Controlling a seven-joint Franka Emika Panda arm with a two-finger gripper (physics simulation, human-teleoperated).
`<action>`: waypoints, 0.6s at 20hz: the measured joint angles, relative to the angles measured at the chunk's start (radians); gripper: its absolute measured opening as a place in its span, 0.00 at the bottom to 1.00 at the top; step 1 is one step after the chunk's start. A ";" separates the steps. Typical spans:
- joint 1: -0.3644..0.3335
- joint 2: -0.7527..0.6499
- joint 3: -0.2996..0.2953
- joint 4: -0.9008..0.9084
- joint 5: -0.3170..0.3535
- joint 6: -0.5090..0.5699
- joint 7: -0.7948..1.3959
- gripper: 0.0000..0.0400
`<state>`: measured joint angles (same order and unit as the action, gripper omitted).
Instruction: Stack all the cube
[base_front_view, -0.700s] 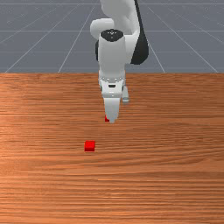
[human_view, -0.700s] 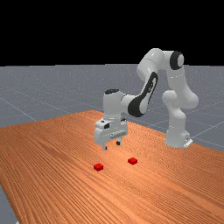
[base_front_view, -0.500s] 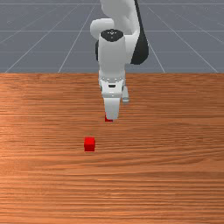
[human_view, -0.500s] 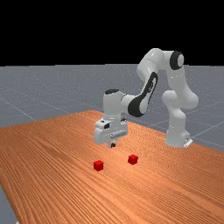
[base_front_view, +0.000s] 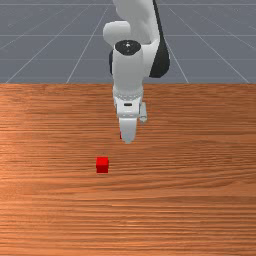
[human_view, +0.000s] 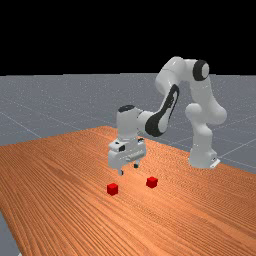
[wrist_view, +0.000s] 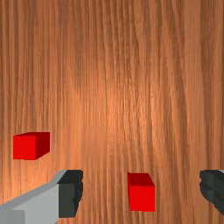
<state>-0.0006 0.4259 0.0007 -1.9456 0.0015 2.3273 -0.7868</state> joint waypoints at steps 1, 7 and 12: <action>-0.003 0.006 -0.001 0.006 0.000 -0.011 -0.008 0.99; -0.028 -0.006 -0.026 -0.020 -0.022 0.037 -0.035 1.00; -0.039 0.004 -0.023 -0.008 -0.010 0.032 -0.051 1.00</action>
<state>-0.0401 0.4303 -0.0227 -1.9532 -0.0086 2.3593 -0.8378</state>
